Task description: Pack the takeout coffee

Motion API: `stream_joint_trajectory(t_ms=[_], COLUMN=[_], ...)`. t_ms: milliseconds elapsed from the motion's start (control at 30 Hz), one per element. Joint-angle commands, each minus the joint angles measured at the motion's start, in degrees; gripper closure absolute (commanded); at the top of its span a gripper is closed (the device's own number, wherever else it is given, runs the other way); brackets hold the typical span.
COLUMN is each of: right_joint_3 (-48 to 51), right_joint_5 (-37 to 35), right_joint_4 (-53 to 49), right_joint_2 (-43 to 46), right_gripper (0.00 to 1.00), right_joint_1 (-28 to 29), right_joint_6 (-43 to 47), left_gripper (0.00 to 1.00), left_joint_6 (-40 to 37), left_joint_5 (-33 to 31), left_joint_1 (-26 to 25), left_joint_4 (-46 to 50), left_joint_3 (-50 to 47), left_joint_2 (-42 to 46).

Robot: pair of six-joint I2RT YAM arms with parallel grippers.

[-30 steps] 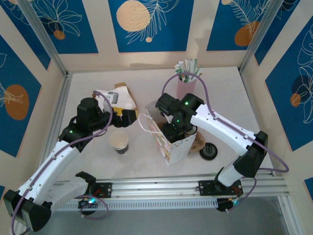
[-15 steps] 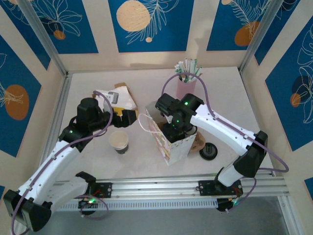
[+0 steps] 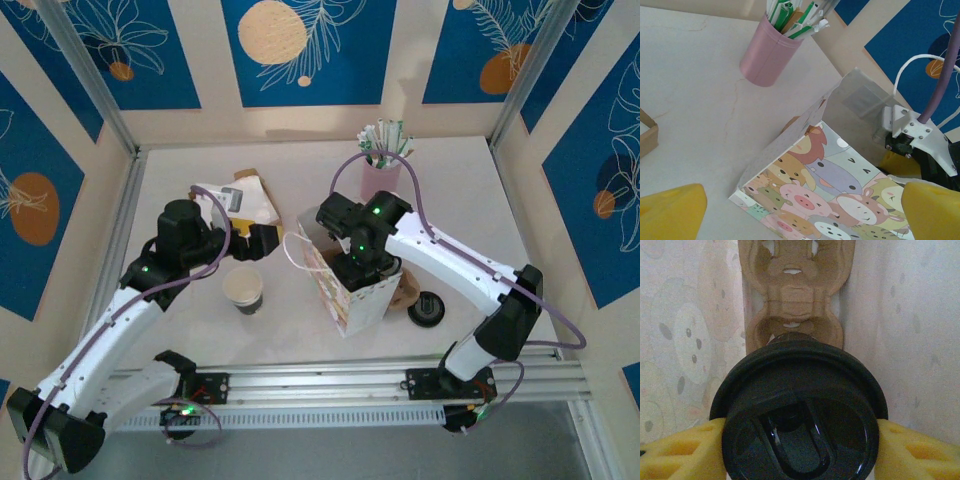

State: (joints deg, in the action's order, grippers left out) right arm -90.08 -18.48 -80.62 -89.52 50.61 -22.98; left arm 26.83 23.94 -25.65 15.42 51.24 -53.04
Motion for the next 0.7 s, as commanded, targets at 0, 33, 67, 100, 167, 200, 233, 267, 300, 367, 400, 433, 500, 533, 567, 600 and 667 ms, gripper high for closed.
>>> stream_joint_trajectory(t_ms=[0, 33, 67, 100, 167, 200, 233, 267, 300, 367, 400, 433, 500, 533, 567, 600, 667], right_joint_3=[-0.43, -0.62, -0.77, -0.88, -1.05, -0.98, -0.99, -1.0, -0.98, -1.07, -1.08, -1.06, -1.15, -1.2, -1.23, -1.2, -1.3], right_joint_5=[0.01, 0.0, 0.03, 0.09, 0.13, 0.29, 0.37, 0.36, 0.36, 0.46, 0.43, 0.47, 0.53, 0.62, 0.57, 0.56, 0.48], right_joint_4=[-2.29, -2.63, -2.76, -2.99, -3.27, -3.24, -3.31, -3.4, -3.33, -3.41, -3.43, -3.4, -3.5, -3.55, -3.66, -3.67, -3.74], right_joint_2=[-0.83, -1.01, -1.07, -1.18, -1.34, -1.36, -1.43, -1.45, -1.51, -1.55, -1.6, -1.66, -1.8, -1.89, -1.88, -1.98, -2.04], right_gripper=[0.43, 0.43, 0.43, 0.42, 0.42, 0.43, 0.43, 0.43, 0.43, 0.42, 0.42, 0.43, 0.43, 0.43, 0.43, 0.43, 0.43], right_joint_1=[0.03, -0.02, 0.04, 0.02, 0.07, 0.01, 0.02, -0.01, 0.02, -0.04, -0.09, -0.08, -0.07, -0.17, -0.18, -0.17, -0.2], right_joint_6=[-1.01, -1.13, -1.19, -1.23, -1.3, -1.28, -1.3, -1.29, -1.29, -1.34, -1.28, -1.28, -1.35, -1.34, -1.28, -1.34, -1.35], left_gripper=[0.0, 0.0, 0.0, 0.0, 0.0, 0.0, 0.0, 0.0, 0.0, 0.0, 0.0, 0.0, 0.0, 0.0, 0.0, 0.0, 0.0], left_joint_6=[-0.9, -0.9, -0.9, -0.9, -0.91, -0.9, -0.91, -0.89, -0.91, -0.9, -0.93, -0.99, -0.99, -0.99, -0.99, -0.98, -0.99], left_joint_5=[0.12, 0.12, 0.14, 0.11, 0.13, 0.13, 0.06, 0.14, 0.13, 0.13, 0.14, 0.09, 0.14, 0.12, 0.14, 0.14, 0.12], left_joint_1=[-0.6, -0.61, -0.63, -0.62, -0.62, -0.63, -0.63, -0.63, -0.58, -0.6, -0.61, -0.6, -0.62, -0.62, -0.63, -0.63, -0.63], left_joint_4=[-1.05, -1.07, -1.14, -1.09, -1.12, -1.14, -1.14, -1.1, -1.15, -1.14, -1.12, -1.09, -1.09, -1.05, -1.02, -1.09, -1.01], left_joint_3=[-0.35, -0.36, -0.36, -0.32, -0.27, -0.27, -0.3, -0.29, -0.32, -0.36, -0.35, -0.35, -0.35, -0.34, -0.27, -0.27, -0.27], left_joint_2=[0.79, 0.81, 0.74, 0.82, 0.76, 0.81, 0.75, 0.74, 0.74, 0.75, 0.74, 0.77, 0.78, 0.74, 0.79, 0.83, 0.77])
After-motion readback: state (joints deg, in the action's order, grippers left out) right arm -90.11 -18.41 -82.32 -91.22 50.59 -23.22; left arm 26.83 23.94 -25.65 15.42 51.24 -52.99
